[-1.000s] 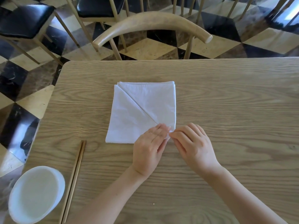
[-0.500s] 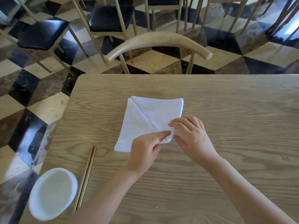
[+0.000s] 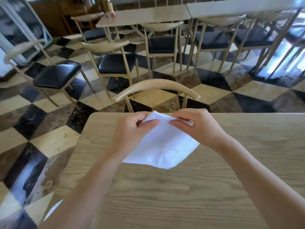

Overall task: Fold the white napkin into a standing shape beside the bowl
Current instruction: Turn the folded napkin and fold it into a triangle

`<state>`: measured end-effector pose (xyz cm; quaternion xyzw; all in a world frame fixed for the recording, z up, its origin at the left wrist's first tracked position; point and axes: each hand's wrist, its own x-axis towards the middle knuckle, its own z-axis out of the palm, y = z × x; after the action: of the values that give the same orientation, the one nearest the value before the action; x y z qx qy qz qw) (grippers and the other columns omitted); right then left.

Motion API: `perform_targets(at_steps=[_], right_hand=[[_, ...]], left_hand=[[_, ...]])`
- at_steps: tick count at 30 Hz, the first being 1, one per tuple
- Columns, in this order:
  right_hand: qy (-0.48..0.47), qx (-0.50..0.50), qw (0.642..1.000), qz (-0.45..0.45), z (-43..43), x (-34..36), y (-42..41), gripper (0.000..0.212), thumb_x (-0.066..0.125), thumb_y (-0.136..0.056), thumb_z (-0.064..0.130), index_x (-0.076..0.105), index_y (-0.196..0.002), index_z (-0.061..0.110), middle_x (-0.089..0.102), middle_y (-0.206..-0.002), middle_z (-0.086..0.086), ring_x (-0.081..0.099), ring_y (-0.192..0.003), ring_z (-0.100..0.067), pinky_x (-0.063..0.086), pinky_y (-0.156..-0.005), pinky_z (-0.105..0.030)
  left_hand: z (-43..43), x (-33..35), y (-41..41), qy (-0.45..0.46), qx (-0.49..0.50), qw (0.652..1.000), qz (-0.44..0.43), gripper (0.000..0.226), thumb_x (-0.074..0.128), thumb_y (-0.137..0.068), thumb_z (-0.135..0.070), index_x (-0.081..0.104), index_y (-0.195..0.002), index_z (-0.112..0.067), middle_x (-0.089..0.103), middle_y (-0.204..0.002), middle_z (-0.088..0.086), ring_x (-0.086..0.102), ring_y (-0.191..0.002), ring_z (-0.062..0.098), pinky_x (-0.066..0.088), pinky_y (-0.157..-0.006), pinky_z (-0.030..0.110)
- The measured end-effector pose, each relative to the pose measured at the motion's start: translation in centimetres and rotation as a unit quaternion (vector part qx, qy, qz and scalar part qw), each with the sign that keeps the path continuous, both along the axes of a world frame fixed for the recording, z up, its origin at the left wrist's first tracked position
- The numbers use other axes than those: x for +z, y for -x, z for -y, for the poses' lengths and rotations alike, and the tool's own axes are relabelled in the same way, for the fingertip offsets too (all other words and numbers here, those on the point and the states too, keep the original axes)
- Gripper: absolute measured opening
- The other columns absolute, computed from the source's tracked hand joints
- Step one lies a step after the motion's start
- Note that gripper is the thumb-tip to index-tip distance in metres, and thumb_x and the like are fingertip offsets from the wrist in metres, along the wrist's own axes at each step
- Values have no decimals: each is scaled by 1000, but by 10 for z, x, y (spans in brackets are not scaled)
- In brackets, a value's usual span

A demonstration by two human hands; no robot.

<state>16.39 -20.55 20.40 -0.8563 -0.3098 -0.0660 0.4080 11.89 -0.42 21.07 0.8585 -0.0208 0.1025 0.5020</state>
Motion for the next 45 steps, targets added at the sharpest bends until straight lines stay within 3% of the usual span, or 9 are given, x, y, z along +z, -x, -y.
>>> perform_targets(at_steps=[5, 11, 14, 20, 24, 32, 38, 42, 45], right_hand=[[63, -59, 986, 143, 9, 26, 20, 31, 41, -90, 33, 61, -86, 10, 62, -65, 1, 57, -53, -22, 44, -44, -33], [47, -67, 979, 188, 17, 32, 64, 22, 45, -88, 21, 61, -78, 9, 53, -54, 3, 42, -41, -18, 30, -38, -28], [39, -56, 986, 150, 21, 24, 75, 21, 44, -89, 24, 59, -80, 12, 48, -56, 8, 42, -44, -15, 30, -41, -27], [94, -82, 992, 32, 19, -24, 38, 23, 50, -93, 29, 55, -80, 11, 56, -55, -4, 50, -50, -28, 37, -47, -34], [153, -100, 982, -36, 14, -76, -2, 29, 44, -95, 32, 52, -81, 9, 61, -66, -10, 55, -62, -34, 40, -54, -38], [191, -156, 963, -109, 9, -123, -70, 33, 42, -95, 34, 55, -79, 8, 63, -75, -9, 56, -72, -34, 46, -62, -41], [158, -205, 942, -213, 16, -152, -93, 24, 46, -92, 31, 59, -90, 10, 66, -89, -9, 57, -78, -28, 45, -63, -39], [177, -181, 924, -285, 41, -173, -80, 34, 57, -89, 33, 56, -117, 15, 62, -113, -7, 56, -98, -24, 41, -75, -30], [169, -179, 920, -304, 63, -178, -66, 45, 68, -82, 31, 51, -121, 18, 59, -114, -3, 54, -102, -22, 44, -82, -34]], left_hand=[[14, 37, 10, 6, -23, 1000, 8, 29, 65, -74, -40, 64, -67, -12, 49, -57, 19, 41, -51, 11, 28, -45, 21], [22, 63, 56, -61, -63, 994, 68, 22, 65, -76, -35, 54, -58, -28, 35, -41, -10, 31, -40, 0, 20, -41, 7], [23, 57, 66, -50, -53, 997, 37, 15, 65, -73, -41, 59, -59, -42, 34, -38, -12, 32, -37, 0, 20, -38, 6], [18, -7, 13, 77, -59, 982, -161, 26, 67, -70, -42, 69, -76, -17, 62, -64, 4, 56, -58, 15, 40, -56, 32], [16, -65, -38, 90, -69, 969, -217, 15, 71, -78, -29, 69, -66, -20, 63, -60, -7, 56, -59, 10, 43, -56, 28], [16, -113, -116, 75, -116, 948, -287, 33, 66, -83, -32, 68, -96, -2, 70, -101, 21, 67, -88, 31, 53, -83, 41], [6, -145, -125, 49, -124, 935, -328, 22, 63, -86, -21, 67, -106, -13, 70, -102, 3, 66, -82, 9, 50, -62, 15], [-29, -168, -104, -39, -156, 901, -402, 23, 61, -87, -22, 64, -108, -13, 68, -109, 5, 65, -96, 18, 51, -69, 22], [-52, -175, -87, -17, -160, 895, -417, 26, 63, -86, -17, 59, -111, -22, 68, -100, -4, 66, -86, 10, 53, -63, 19]])
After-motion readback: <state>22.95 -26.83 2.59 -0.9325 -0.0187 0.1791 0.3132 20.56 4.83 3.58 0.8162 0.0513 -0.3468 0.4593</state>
